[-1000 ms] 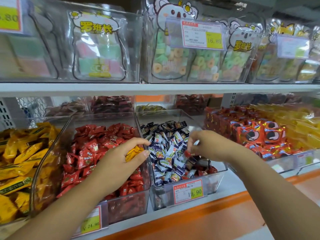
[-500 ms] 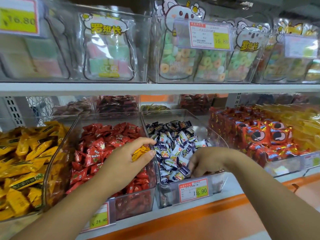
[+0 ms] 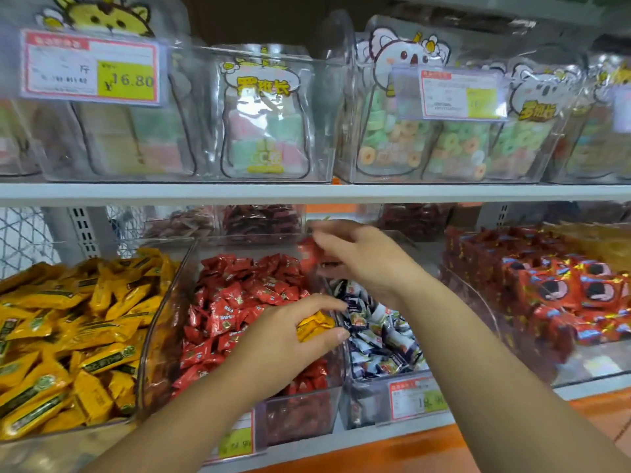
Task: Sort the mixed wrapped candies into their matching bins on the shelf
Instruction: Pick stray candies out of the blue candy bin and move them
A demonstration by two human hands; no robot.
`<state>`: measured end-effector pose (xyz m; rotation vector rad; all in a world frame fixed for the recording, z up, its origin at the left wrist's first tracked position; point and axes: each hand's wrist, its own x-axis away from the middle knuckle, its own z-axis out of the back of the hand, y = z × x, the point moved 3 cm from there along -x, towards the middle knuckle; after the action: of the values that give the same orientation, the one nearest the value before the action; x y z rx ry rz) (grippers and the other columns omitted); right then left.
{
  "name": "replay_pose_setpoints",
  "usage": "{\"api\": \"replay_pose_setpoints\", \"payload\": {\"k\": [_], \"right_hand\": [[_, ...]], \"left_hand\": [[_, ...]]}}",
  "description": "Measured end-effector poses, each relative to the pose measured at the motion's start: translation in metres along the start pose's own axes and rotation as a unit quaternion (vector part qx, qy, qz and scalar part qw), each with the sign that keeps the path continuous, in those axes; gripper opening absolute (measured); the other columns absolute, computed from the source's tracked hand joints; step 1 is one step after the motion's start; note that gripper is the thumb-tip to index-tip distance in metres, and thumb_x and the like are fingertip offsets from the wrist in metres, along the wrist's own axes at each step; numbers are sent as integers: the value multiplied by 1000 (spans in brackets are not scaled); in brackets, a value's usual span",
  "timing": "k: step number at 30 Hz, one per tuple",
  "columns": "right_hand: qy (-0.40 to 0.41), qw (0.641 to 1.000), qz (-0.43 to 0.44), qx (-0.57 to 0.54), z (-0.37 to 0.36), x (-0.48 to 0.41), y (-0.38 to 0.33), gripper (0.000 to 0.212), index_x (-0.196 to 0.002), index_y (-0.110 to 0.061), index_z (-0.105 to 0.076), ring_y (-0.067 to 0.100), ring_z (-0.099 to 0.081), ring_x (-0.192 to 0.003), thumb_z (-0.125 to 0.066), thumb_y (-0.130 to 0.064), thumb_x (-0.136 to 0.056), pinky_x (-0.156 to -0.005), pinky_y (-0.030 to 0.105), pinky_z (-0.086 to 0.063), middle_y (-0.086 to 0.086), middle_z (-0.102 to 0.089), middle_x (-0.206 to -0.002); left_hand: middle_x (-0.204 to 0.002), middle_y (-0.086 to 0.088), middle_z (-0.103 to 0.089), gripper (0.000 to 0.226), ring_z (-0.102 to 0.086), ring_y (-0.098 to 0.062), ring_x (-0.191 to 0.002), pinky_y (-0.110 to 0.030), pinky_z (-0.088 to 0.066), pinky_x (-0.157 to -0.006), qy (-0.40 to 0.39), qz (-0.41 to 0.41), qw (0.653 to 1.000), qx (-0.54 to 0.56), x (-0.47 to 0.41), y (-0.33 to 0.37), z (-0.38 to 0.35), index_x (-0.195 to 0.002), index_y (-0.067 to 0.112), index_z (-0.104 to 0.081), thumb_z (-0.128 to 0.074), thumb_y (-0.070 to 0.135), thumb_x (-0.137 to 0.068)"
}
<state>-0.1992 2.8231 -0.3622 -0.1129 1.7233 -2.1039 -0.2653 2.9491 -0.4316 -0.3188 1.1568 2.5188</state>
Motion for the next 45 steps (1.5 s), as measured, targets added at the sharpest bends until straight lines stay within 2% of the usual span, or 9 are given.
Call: {"api": "replay_pose_setpoints", "payload": {"k": [4, 9, 12, 17, 23, 29, 35, 40, 45], "right_hand": [[-12, 979, -39, 199, 19, 6, 5, 34, -129, -24, -58, 18, -62, -109, -48, -36, -99, -98, 40, -50, -6, -62, -120], [-149, 769, -221, 581, 84, 51, 9, 38, -126, -16, -60, 18, -60, -102, -41, -38, -101, -86, 30, -49, 3, -62, -121], [-176, 747, -320, 555, 90, 62, 22, 35, -133, -14, -52, 22, -64, -95, -42, -25, -101, -80, 35, -58, 10, -57, -125], [-234, 713, -308, 584, 89, 60, 56, 59, -141, -39, -39, 24, -57, -105, -63, -37, -87, -86, 34, -50, 3, -52, -131], [-231, 759, -301, 529, 92, 57, 79, 75, -145, -39, -32, 19, -49, -114, -73, -41, -81, -86, 25, -41, -3, -44, -137], [-199, 809, -264, 485, 91, 54, 88, 35, -113, -34, -52, 20, -47, -85, -67, -21, -84, -65, 24, -38, -8, -52, -91], [-42, 959, -254, 116, 102, 45, 73, 24, -84, -12, -63, 20, -56, -51, -67, 11, -78, -44, 24, -49, 11, -63, -67], [40, 985, -155, -72, 78, 16, 58, 43, -123, -15, -56, 29, -71, -77, -70, -4, -84, -64, 36, -61, 15, -68, -101], [67, 987, -140, 28, 85, 19, 58, 53, -135, -23, -51, 27, -69, -91, -68, -8, -87, -71, 38, -61, 13, -49, -132]], "left_hand": [[-97, 18, -68, 28, -62, -2, -76, -31, -52, -77, -7, 6, 1000, 4, 2, -1, 1, -109, 59, -56, -64, 55, -83], [-92, 8, -69, 29, -61, -13, -70, -34, -51, -70, -26, 15, 999, 16, 1, 0, 1, -109, 60, -54, -59, 61, -80], [-101, 15, -69, 36, -64, -12, -81, -37, -54, -79, -28, 25, 999, 9, 2, 0, 2, -110, 63, -53, -54, 68, -74], [-99, 12, -69, 36, -65, -9, -80, -39, -54, -79, -29, 27, 999, -1, 2, 0, 1, -108, 65, -51, -51, 70, -72], [-94, 11, -70, 37, -65, -10, -75, -38, -55, -76, -32, 32, 999, 0, 2, 2, 1, -107, 66, -51, -52, 70, -71], [-75, 12, -67, 32, -54, -8, -52, -31, -47, -59, -26, 28, 999, 12, 2, 4, 1, -103, 62, -54, -55, 65, -72], [-76, 14, -67, 34, -55, -9, -54, -26, -46, -58, -28, 27, 999, 10, 1, 3, 1, -104, 61, -54, -54, 67, -71], [-77, 26, -64, 31, -52, -1, -52, -13, -39, -54, -27, 31, 999, 24, 1, 5, 1, -103, 59, -56, -58, 62, -71], [-83, 30, -64, 31, -56, 0, -57, -10, -41, -58, -23, 28, 999, 24, 1, 7, 3, -103, 58, -57, -59, 61, -72]]}}
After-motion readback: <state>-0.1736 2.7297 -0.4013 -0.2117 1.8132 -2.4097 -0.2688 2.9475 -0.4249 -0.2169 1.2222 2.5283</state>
